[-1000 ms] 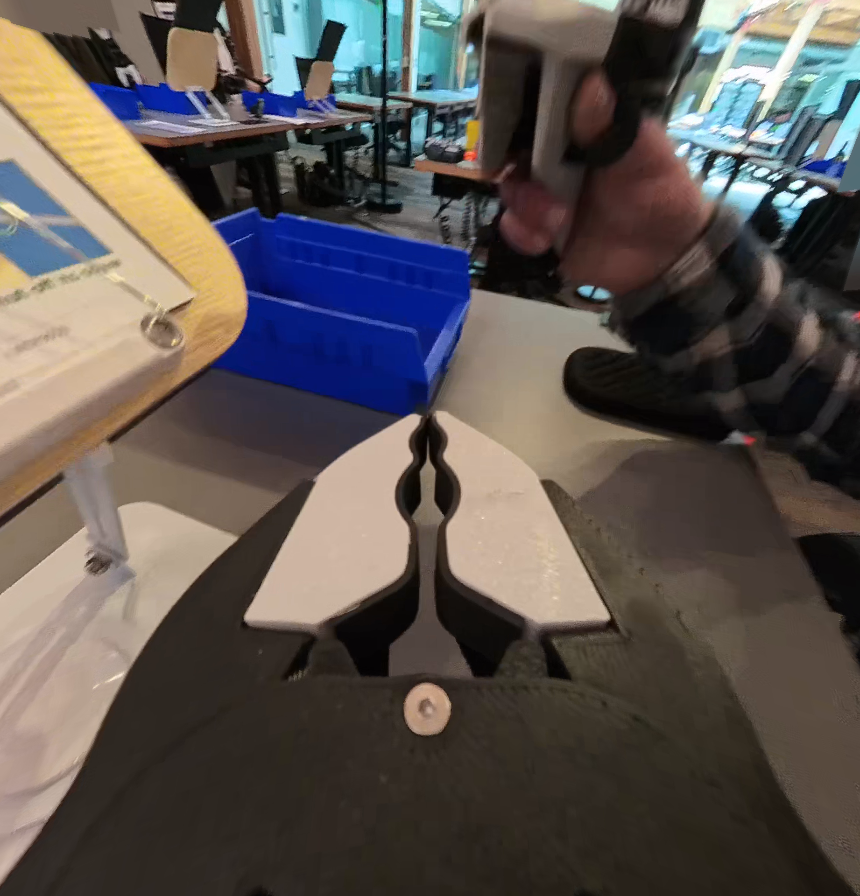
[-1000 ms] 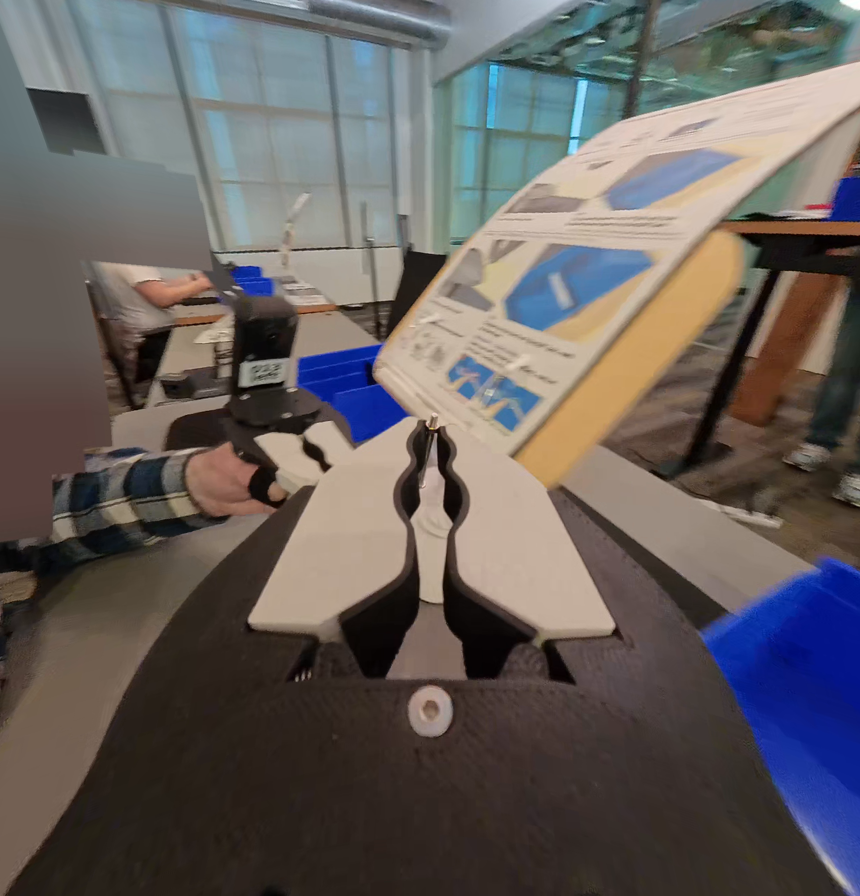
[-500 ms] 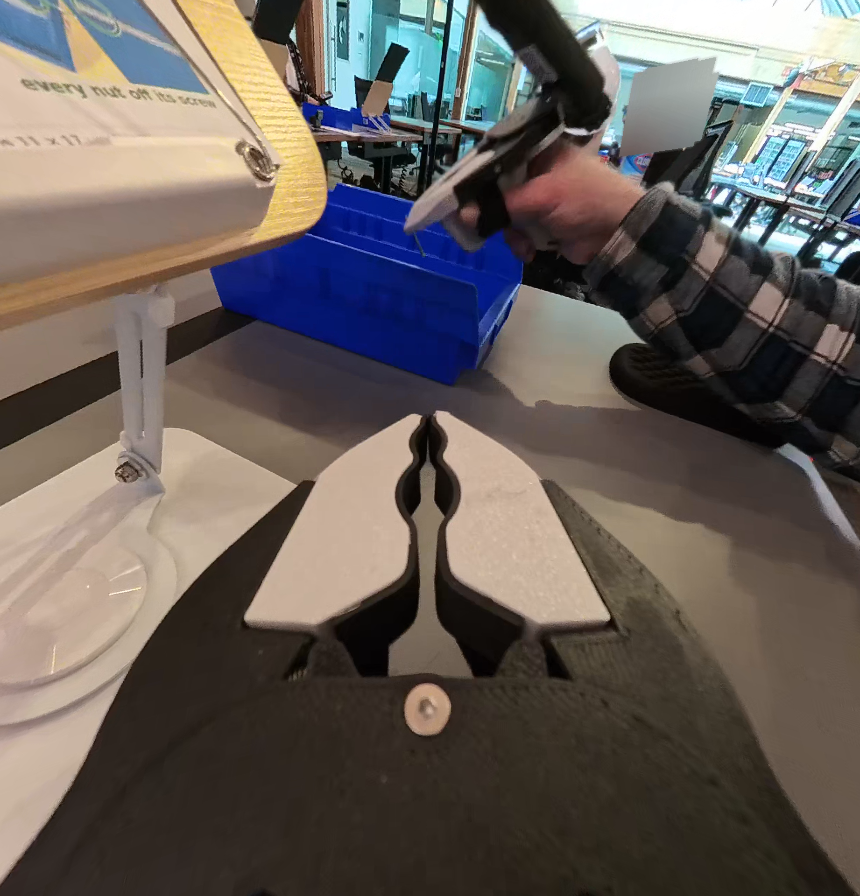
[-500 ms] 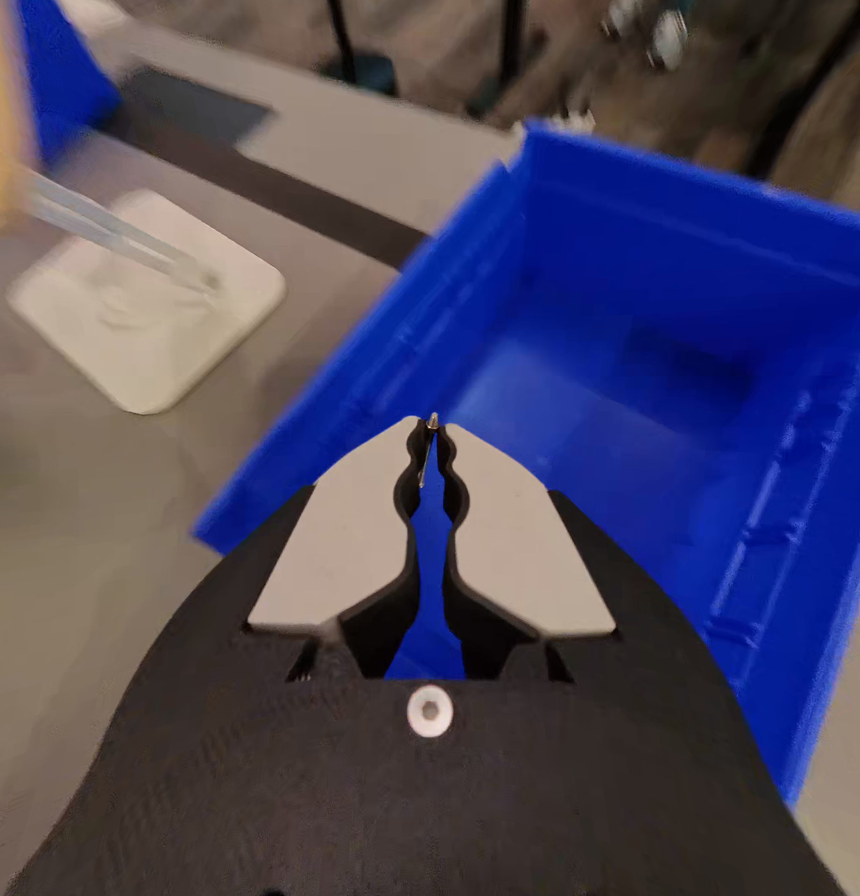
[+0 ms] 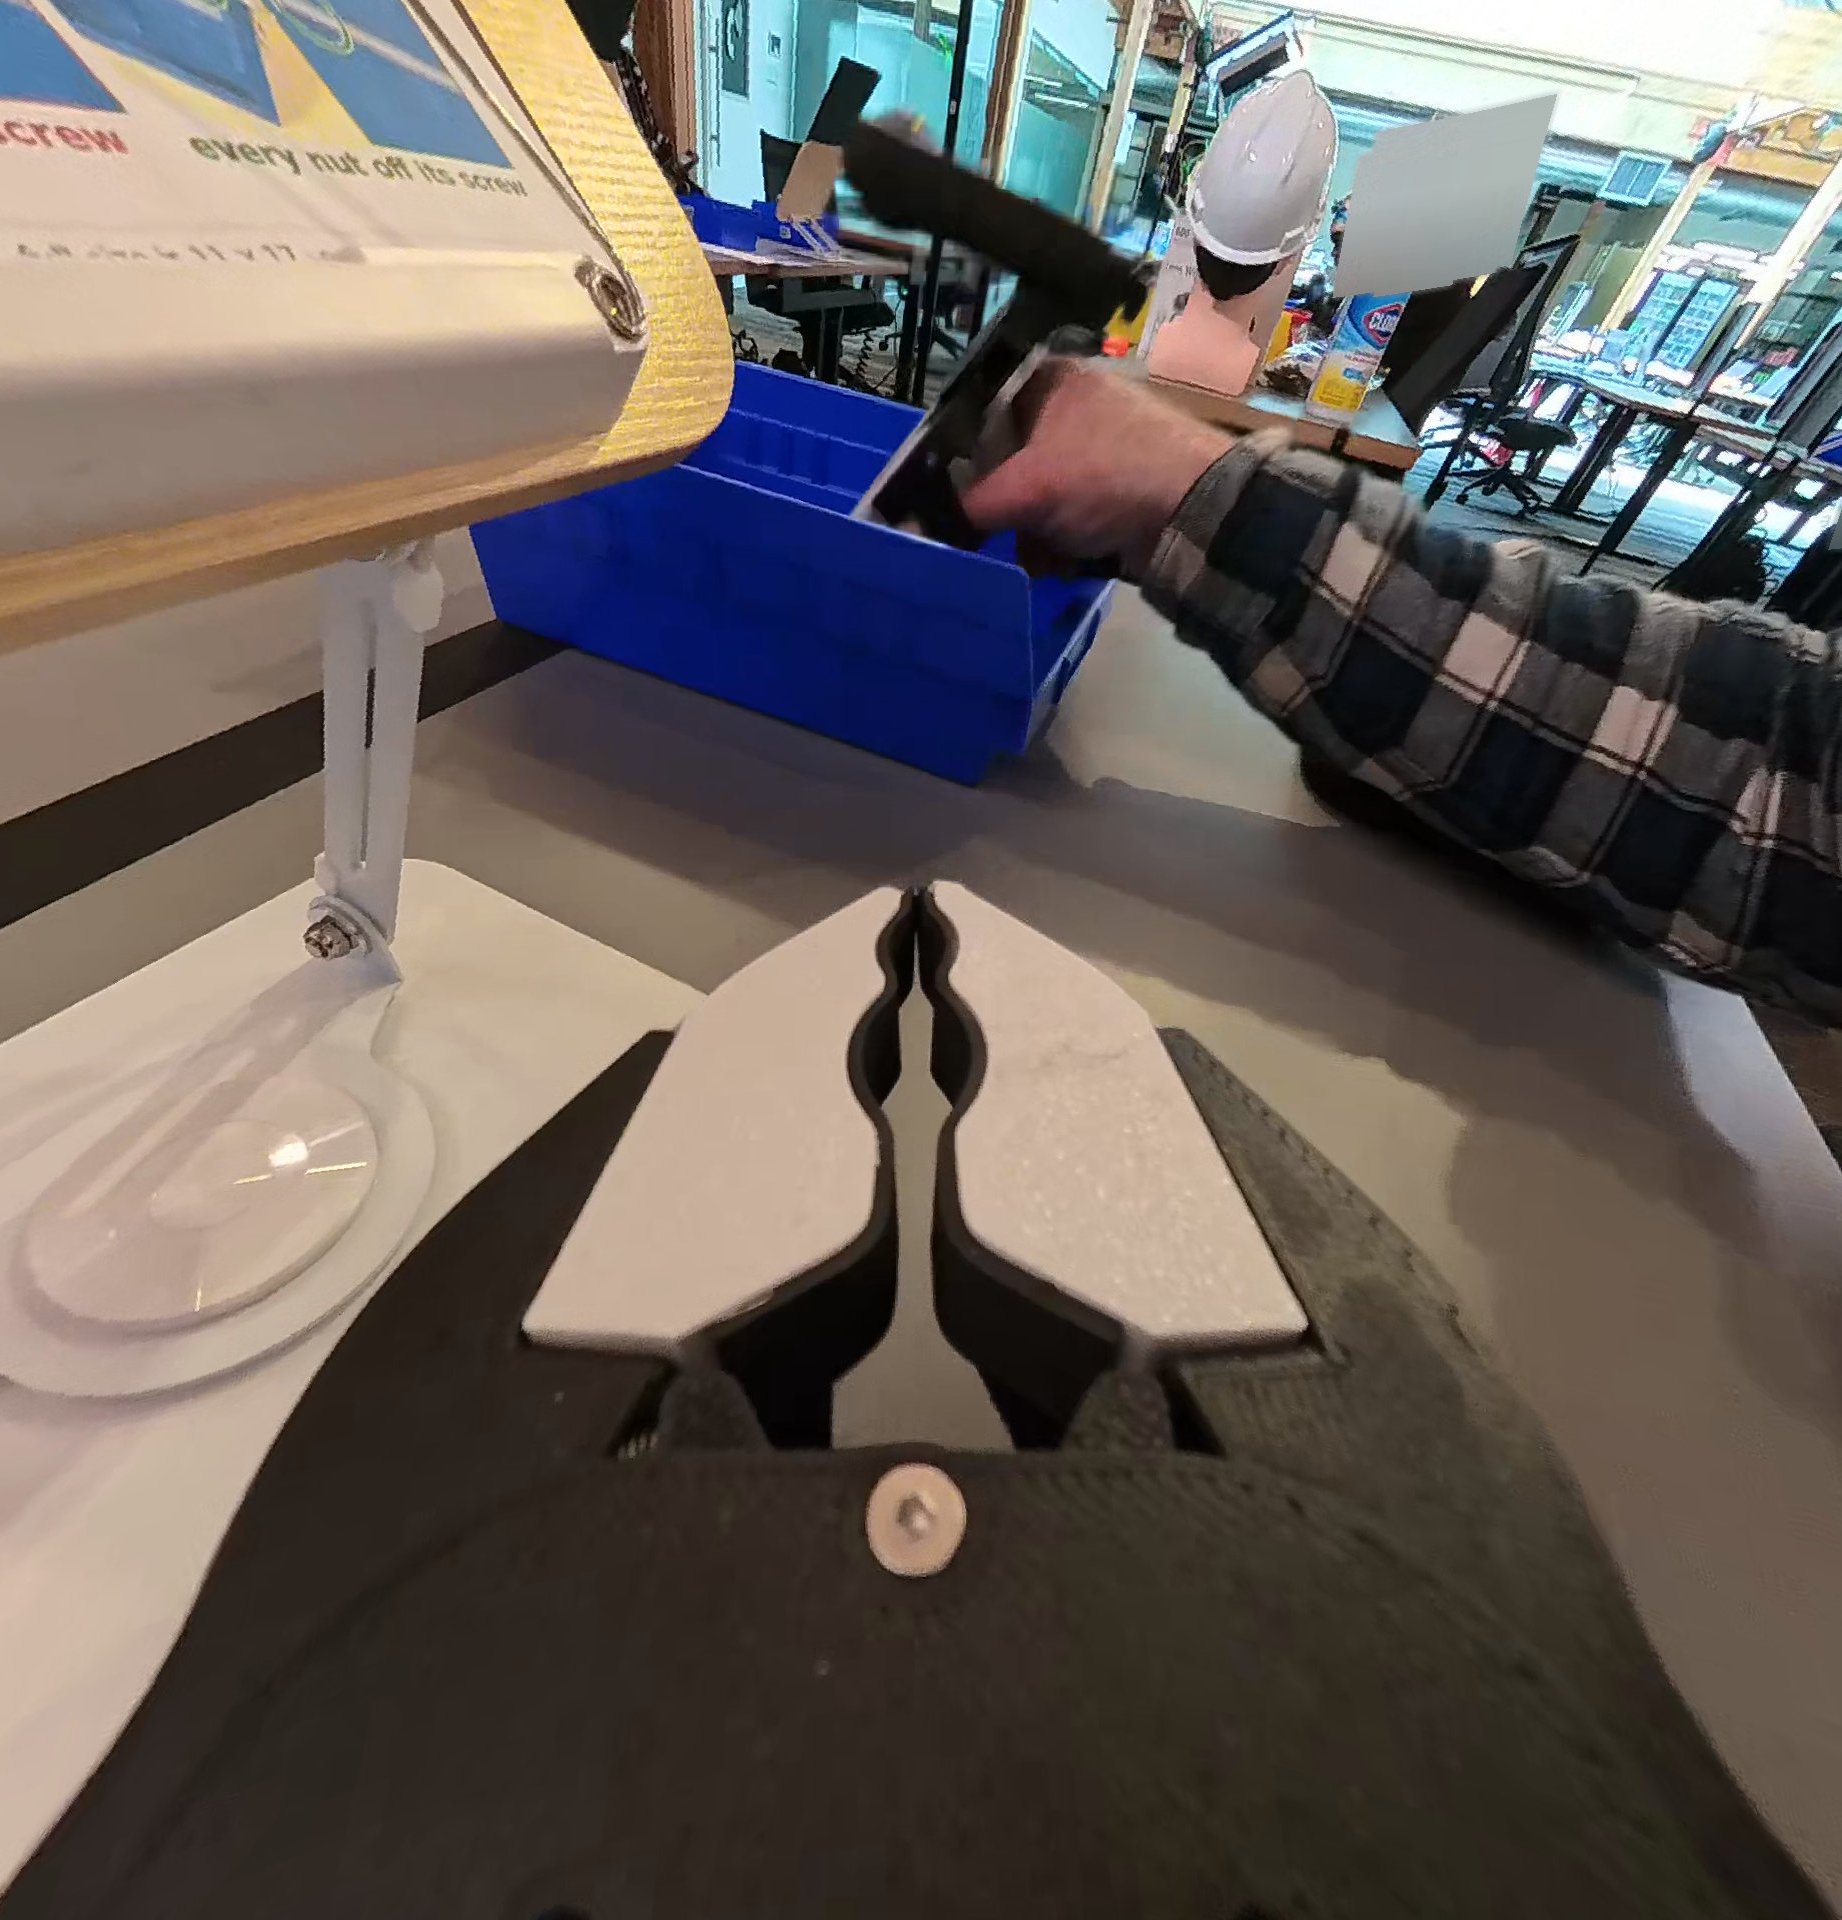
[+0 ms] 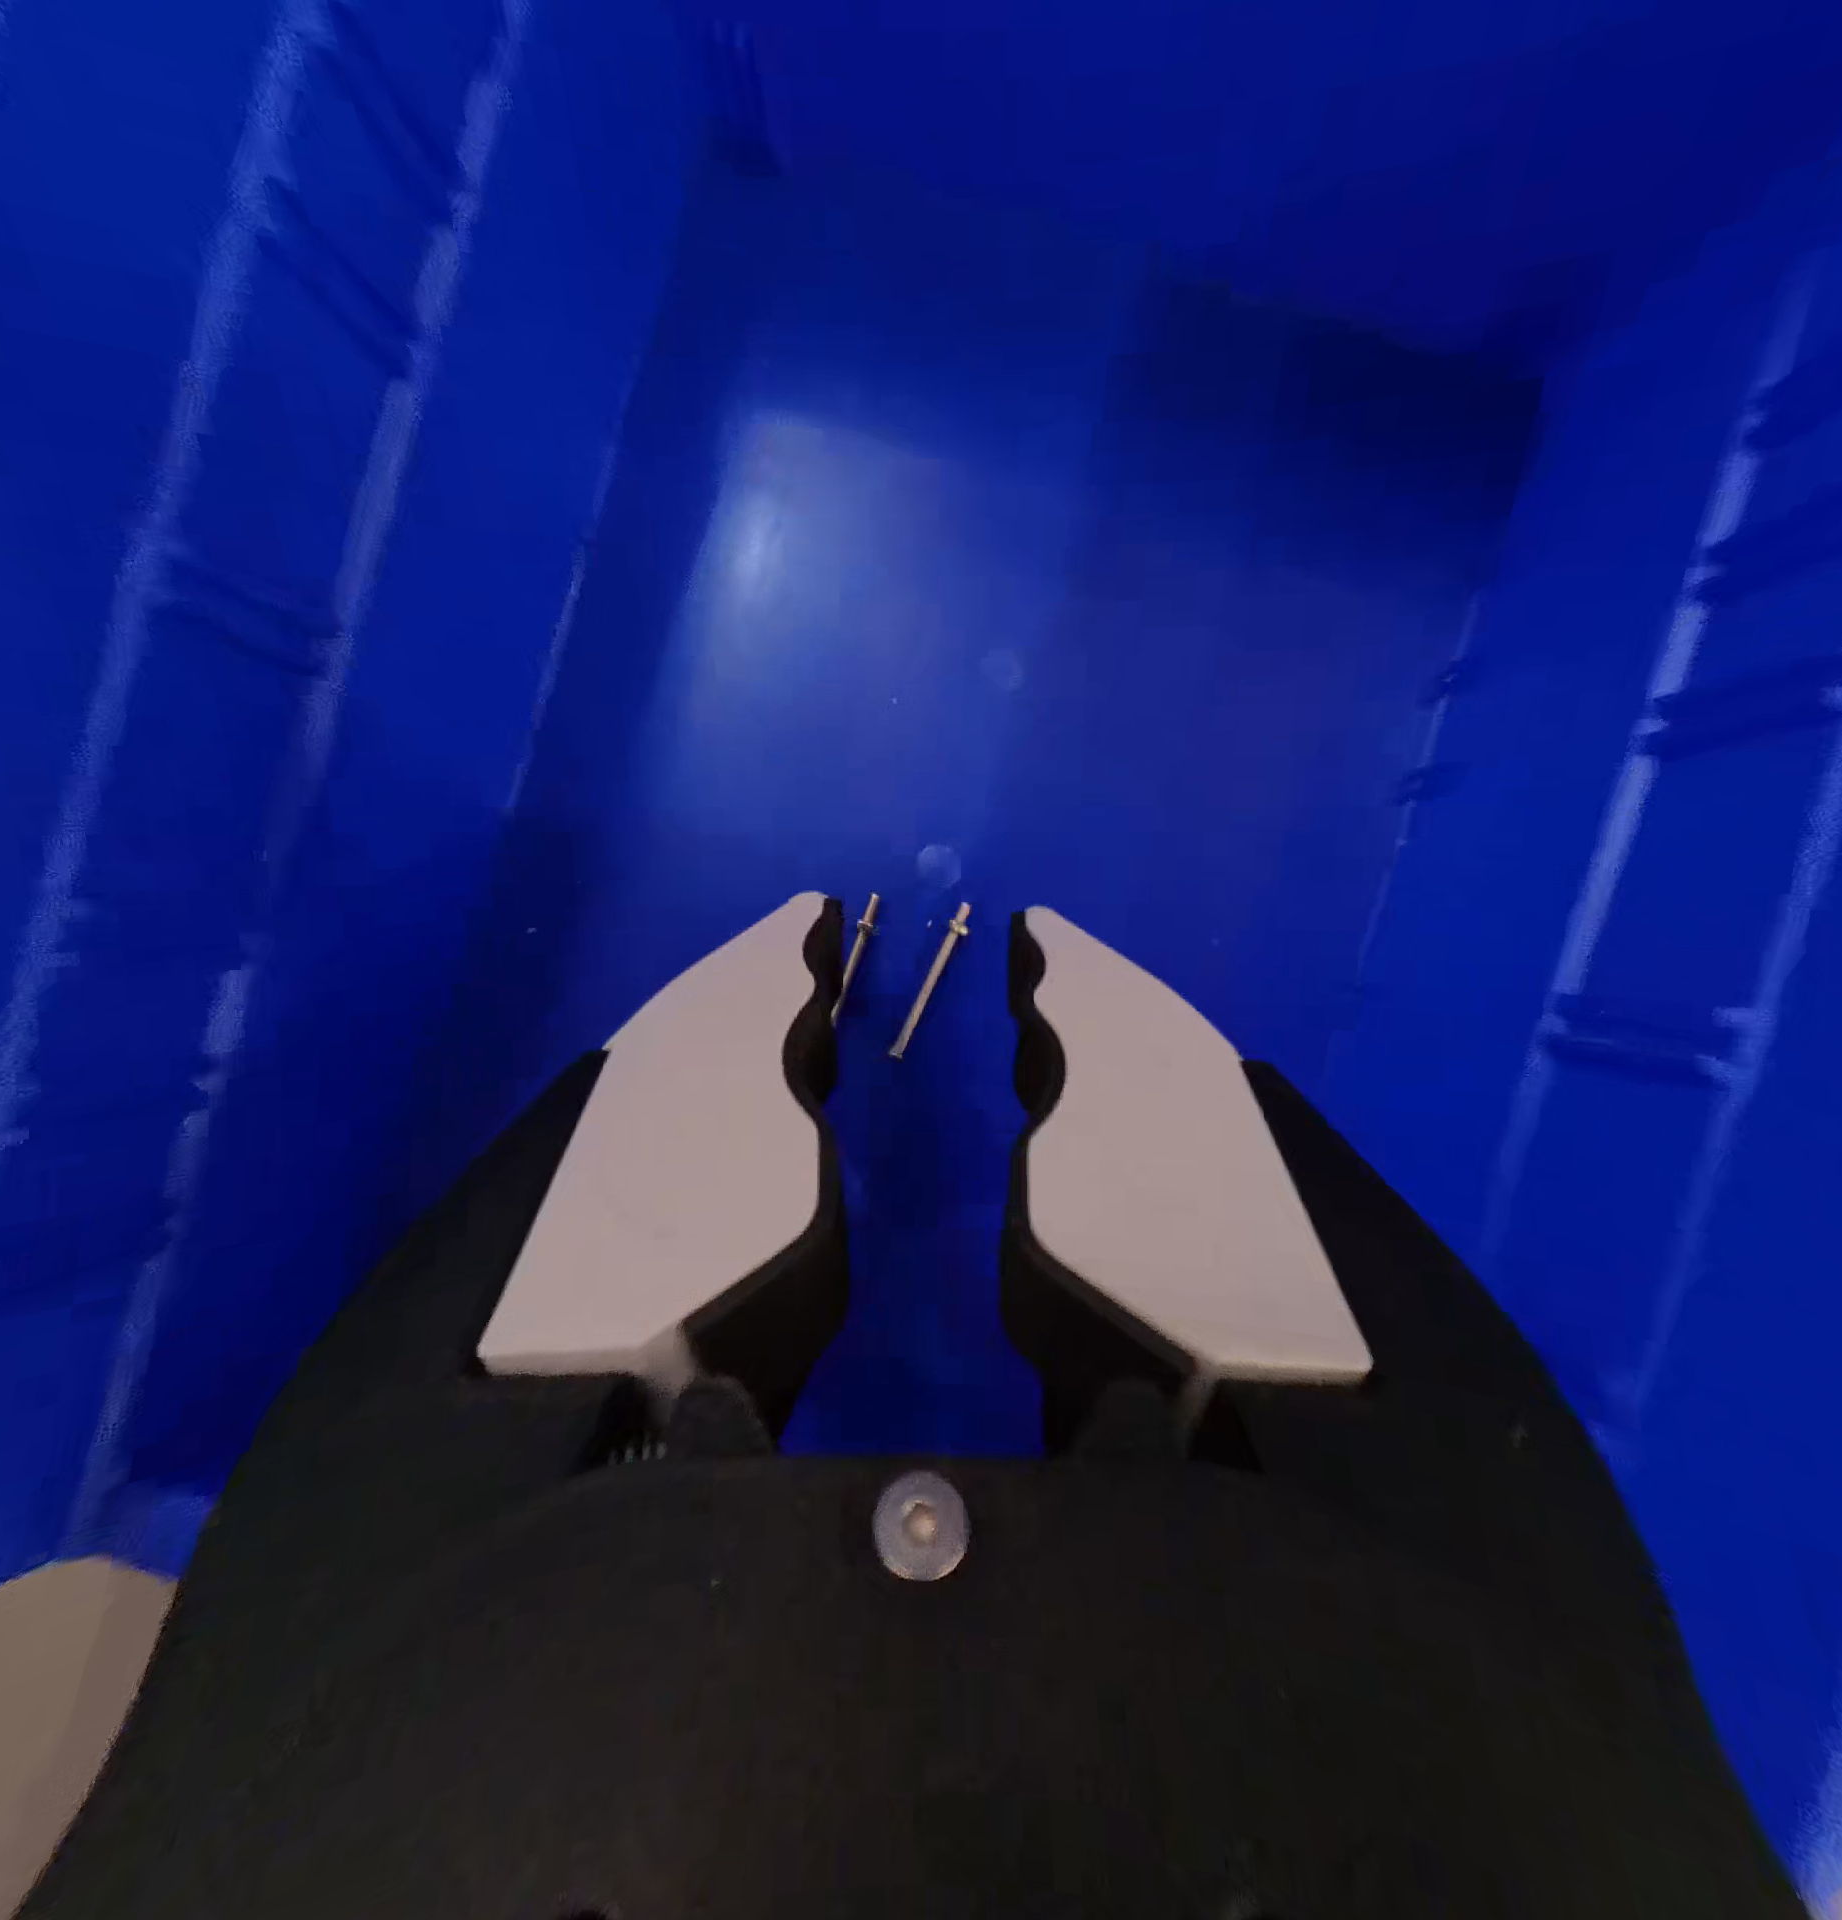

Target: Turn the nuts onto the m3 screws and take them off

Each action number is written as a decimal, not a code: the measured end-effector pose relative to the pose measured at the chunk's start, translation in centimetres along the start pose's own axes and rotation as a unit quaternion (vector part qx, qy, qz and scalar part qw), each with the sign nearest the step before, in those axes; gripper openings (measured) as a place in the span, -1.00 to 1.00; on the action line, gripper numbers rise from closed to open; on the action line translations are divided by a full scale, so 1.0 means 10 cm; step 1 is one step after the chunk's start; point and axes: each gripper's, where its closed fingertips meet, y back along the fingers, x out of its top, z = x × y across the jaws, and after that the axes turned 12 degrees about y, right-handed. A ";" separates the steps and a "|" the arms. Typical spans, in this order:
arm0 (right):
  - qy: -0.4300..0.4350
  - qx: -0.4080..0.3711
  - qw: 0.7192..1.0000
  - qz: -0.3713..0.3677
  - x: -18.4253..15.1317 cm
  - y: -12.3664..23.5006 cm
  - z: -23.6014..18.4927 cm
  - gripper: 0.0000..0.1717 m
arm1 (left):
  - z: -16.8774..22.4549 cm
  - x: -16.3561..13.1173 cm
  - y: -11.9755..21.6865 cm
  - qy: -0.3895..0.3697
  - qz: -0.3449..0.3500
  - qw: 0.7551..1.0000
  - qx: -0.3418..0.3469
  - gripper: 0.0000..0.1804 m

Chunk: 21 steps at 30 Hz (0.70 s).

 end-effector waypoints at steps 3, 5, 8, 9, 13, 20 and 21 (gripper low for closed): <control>0.048 -0.024 0.995 0.089 0.33 0.53 -0.14 -0.75 | -0.05 -0.02 0.10 -0.008 -0.002 1.000 0.015 -1.00; 0.101 -0.035 0.982 0.156 0.57 0.95 -0.39 -0.92 | -0.10 -0.01 0.18 -0.009 0.001 1.000 0.028 -1.00; 0.170 -0.009 0.944 0.284 0.89 1.54 -1.06 -1.00 | -0.16 0.00 0.30 -0.006 0.012 0.999 0.040 -0.97; 0.186 0.015 0.928 0.323 0.96 1.67 -1.36 -1.00 | -0.19 -0.02 0.33 -0.008 0.011 0.999 0.050 -0.94; 0.248 0.091 0.872 0.413 1.07 1.67 -2.51 -1.00 | -0.31 -0.09 0.41 -0.014 0.011 0.996 0.088 -0.85; 0.294 0.221 0.844 0.390 0.72 0.73 -3.79 -1.00 | -0.51 -0.07 0.49 -0.028 0.035 0.990 0.134 -0.88; 0.311 0.228 0.846 0.369 0.66 0.65 -3.86 -1.00 | -0.53 -0.06 0.49 -0.032 0.036 0.989 0.142 -0.88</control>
